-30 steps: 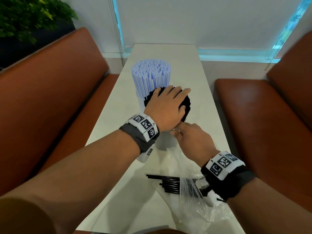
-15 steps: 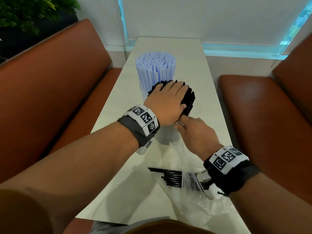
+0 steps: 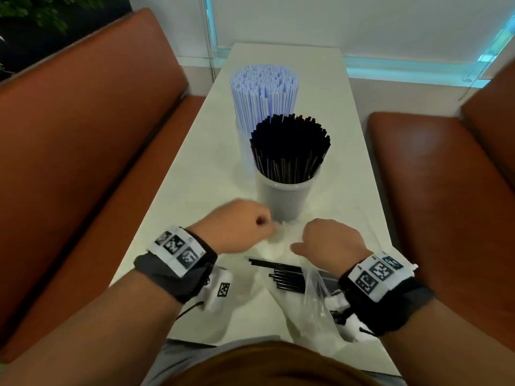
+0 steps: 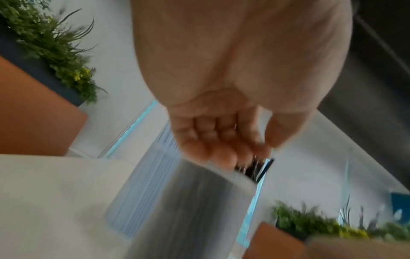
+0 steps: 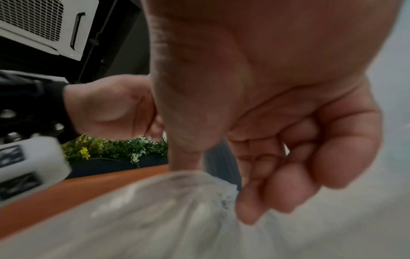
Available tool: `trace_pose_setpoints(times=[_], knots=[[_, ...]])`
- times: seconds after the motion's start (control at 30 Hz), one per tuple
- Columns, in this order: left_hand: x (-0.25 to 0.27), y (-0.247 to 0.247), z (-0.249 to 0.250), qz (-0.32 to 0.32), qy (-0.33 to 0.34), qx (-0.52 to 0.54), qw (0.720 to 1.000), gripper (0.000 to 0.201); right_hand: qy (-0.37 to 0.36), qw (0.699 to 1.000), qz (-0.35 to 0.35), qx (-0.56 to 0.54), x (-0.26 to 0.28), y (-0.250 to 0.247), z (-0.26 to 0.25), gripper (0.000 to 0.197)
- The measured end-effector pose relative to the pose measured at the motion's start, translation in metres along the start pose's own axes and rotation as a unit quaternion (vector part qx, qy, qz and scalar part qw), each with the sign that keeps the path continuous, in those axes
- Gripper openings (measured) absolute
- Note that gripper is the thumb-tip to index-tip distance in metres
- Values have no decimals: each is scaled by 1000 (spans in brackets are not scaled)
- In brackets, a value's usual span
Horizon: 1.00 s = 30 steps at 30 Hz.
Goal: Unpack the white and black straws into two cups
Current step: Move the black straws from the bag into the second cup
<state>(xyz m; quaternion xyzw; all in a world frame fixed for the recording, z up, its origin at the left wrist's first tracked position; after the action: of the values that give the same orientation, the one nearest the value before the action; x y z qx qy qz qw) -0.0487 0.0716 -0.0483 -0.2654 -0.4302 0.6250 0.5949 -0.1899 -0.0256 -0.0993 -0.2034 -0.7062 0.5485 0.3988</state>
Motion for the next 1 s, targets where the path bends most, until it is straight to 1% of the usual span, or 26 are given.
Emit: trace_pose_setpoints(times=[0.03, 0.07, 0.1, 0.17, 0.23, 0.3, 0.37, 0.43, 0.47, 0.53, 0.7, 0.77, 0.8, 0.87, 0.93, 1.0], knots=[[1, 27, -3, -77, -10, -47, 996, 29, 1, 1000, -3, -15, -3, 1, 0, 32], [3, 48, -1, -120, -9, -71, 990, 27, 6, 999, 1, -37, -5, 0, 1, 22], [3, 64, 7, -135, 1, -72, 988, 25, 11, 998, 10, -68, -7, -3, 2, 16], [-3, 87, 29, -124, 45, -69, 989, 26, 11, 990, 32, -137, -10, -10, 3, 14], [-11, 107, 48, -120, 81, -108, 983, 20, -2, 983, 41, -180, -10, -15, 1, 17], [-17, 119, 56, -117, 94, -162, 975, 13, -20, 977, 58, -204, -9, -20, 0, 21], [-21, 126, 59, -112, 105, -202, 967, 16, -28, 972, 73, -223, -7, -23, 2, 23], [-22, 129, 60, -109, 107, -216, 964, 23, -26, 967, 81, -241, -5, -24, 5, 20], [-23, 129, 60, -106, 103, -206, 967, 20, -24, 965, 82, -247, -4, -24, 7, 18], [-24, 126, 58, -106, 92, -176, 974, 6, -17, 964, 81, -252, -3, -23, 11, 18], [-22, 111, 34, -100, 101, -189, 972, 12, -8, 964, 67, -258, -3, -13, 15, 18], [-17, 93, 10, -73, 89, -181, 977, 6, -6, 965, 63, -253, -4, -8, 17, 21], [-13, 84, -7, -60, 75, -178, 979, 11, -6, 967, 64, -245, -6, -6, 19, 24], [-3, 69, -43, -62, 38, -180, 981, 20, -5, 969, 65, -237, -8, -2, 22, 28], [8, 54, -76, -52, 1, -183, 982, 20, -6, 971, 52, -233, -9, 1, 21, 28], [19, 40, -99, -26, -20, -180, 983, 20, -13, 973, 44, -225, -8, 2, 16, 25]])
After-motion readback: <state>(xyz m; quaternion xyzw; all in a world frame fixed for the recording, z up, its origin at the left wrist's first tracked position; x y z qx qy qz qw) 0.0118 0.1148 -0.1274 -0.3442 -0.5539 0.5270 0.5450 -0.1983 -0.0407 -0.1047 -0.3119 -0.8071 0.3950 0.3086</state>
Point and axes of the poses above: each hand's wrist, its own x-axis away from the middle knuckle, its own y-axis out of the palm, z = x × y, the point moved 8 cm from there along -x, towards the middle knuckle, and after that the axes turned 1 degree about x, right-handed, at the moved point
